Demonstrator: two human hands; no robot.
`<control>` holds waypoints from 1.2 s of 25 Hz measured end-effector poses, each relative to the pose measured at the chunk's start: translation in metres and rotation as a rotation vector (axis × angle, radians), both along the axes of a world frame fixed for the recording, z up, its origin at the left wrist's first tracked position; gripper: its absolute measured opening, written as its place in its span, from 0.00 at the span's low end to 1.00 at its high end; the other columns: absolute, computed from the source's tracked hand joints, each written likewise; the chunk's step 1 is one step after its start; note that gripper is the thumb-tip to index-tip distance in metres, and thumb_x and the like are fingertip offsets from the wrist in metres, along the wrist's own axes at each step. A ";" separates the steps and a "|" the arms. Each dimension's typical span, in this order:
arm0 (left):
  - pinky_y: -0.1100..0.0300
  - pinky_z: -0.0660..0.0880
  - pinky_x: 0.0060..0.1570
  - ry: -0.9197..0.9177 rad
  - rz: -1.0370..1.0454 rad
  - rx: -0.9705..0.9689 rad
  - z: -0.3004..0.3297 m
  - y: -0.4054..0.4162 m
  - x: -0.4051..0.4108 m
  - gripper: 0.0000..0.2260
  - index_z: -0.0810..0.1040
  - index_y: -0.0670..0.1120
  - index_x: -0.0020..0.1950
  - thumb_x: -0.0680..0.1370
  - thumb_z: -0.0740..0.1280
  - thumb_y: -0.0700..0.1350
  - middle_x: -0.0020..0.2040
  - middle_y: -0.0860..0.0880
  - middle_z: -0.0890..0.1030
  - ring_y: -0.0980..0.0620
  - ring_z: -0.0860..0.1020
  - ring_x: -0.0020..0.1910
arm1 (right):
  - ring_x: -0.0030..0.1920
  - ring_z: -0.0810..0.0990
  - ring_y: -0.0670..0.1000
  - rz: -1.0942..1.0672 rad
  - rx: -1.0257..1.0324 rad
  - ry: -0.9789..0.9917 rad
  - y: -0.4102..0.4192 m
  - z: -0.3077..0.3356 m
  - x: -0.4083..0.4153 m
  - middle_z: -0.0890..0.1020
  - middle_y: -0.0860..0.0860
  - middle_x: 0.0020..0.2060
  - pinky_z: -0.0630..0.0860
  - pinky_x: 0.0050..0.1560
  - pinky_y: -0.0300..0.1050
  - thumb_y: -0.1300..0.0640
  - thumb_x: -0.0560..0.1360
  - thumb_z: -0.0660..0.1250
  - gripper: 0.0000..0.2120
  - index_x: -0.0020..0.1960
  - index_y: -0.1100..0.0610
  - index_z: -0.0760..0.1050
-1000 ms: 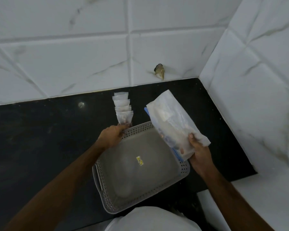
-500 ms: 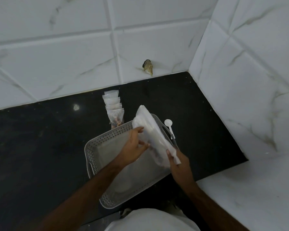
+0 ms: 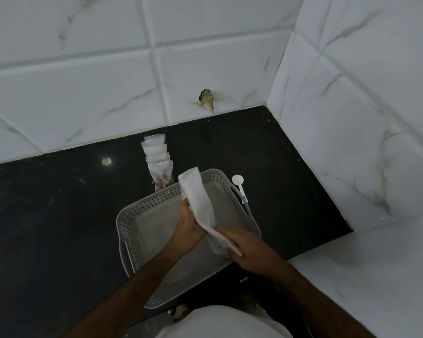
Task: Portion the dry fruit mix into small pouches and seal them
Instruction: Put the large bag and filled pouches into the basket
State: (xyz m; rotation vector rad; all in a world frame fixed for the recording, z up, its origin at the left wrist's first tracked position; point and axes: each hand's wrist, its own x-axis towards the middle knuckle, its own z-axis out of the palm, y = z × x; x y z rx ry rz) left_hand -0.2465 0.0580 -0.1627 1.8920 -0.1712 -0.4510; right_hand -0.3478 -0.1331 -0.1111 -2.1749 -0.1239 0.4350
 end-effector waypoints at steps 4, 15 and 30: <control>0.69 0.79 0.43 0.061 0.143 -0.214 0.005 0.008 -0.008 0.36 0.64 0.46 0.67 0.66 0.78 0.51 0.60 0.43 0.75 0.70 0.80 0.50 | 0.73 0.68 0.45 0.193 -0.154 -0.113 0.007 -0.003 -0.003 0.69 0.47 0.74 0.67 0.73 0.41 0.61 0.81 0.65 0.29 0.79 0.47 0.61; 0.42 0.77 0.60 -0.949 -0.593 0.653 0.061 0.061 0.111 0.23 0.79 0.51 0.64 0.71 0.78 0.43 0.75 0.42 0.68 0.41 0.73 0.68 | 0.64 0.76 0.46 0.036 -0.130 -0.135 0.007 -0.005 -0.010 0.77 0.49 0.67 0.74 0.67 0.45 0.50 0.83 0.59 0.20 0.74 0.52 0.69; 0.44 0.77 0.62 -0.370 -0.585 0.515 0.066 -0.001 0.137 0.12 0.70 0.57 0.64 0.82 0.65 0.54 0.58 0.51 0.79 0.52 0.78 0.55 | 0.56 0.82 0.59 -0.221 -0.186 0.136 -0.017 0.028 0.027 0.80 0.58 0.61 0.80 0.58 0.55 0.61 0.77 0.66 0.33 0.77 0.46 0.58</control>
